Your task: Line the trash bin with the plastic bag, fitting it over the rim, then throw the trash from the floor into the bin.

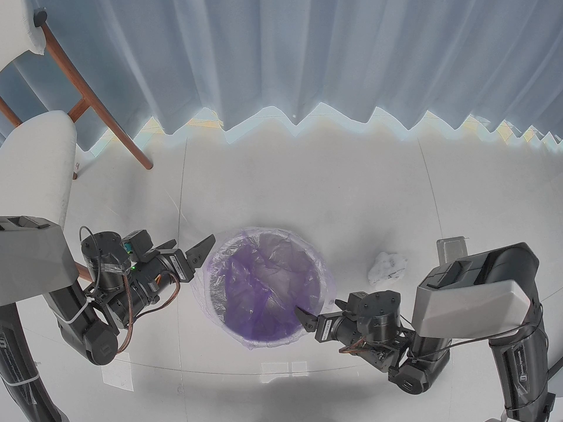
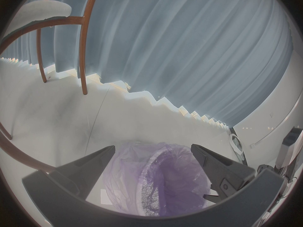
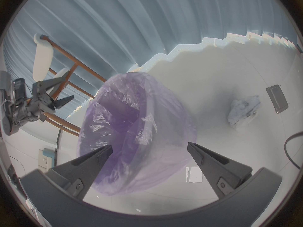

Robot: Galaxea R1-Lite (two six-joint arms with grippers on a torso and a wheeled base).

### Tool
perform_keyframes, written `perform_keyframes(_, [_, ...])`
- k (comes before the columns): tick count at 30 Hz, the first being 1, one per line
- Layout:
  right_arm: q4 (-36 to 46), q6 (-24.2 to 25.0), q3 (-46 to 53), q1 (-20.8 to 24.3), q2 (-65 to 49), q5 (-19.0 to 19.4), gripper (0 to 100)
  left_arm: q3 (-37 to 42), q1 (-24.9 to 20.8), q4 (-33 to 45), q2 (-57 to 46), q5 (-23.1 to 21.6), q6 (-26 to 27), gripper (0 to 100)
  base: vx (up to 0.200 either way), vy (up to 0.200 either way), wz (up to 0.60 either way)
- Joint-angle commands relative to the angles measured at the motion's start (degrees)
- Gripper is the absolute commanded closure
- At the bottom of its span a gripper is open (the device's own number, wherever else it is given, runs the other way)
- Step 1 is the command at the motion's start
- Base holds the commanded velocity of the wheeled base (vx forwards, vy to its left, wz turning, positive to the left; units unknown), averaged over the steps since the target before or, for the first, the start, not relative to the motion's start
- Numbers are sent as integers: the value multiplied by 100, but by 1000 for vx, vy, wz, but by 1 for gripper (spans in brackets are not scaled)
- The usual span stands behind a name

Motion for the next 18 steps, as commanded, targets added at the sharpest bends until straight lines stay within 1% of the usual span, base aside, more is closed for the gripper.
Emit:
perform_keyframes(1, [482,-74,-747,-42,307,-58,0,54,-59,-34,70,19,104,0,0,0,0])
perform_keyframes(2, [666,-74,-1037,-51,307,-58,0,54,-68,-34,70,19,104,0,0,0,0])
perform_keyframes(4, [710,-74,-1090,-51,307,-67,0,54,-68,-34,70,19,104,0,0,0,0])
perform_keyframes(5, [956,-109,-1292,-60,307,-111,0,54,-76,-34,79,27,113,0,0,0,0])
perform_keyframes(7, [1141,-144,-1336,-86,316,-164,0,54,-76,-34,79,36,113,0,0,0,0])
perform_keyframes(8, [1141,-144,-1336,-86,316,-164,100,54,-76,-34,79,36,113,0,0,0,0])
perform_keyframes(9, [1150,-144,-1362,-121,351,-260,100,54,-76,-34,88,36,113,0,0,0,0])
perform_keyframes(15, [983,-65,-1292,-174,255,-278,100,54,-112,-34,105,36,113,0,0,0,0])
perform_keyframes(18, [912,-38,-1213,-174,17,-278,100,45,-112,-34,105,36,113,0,0,0,0])
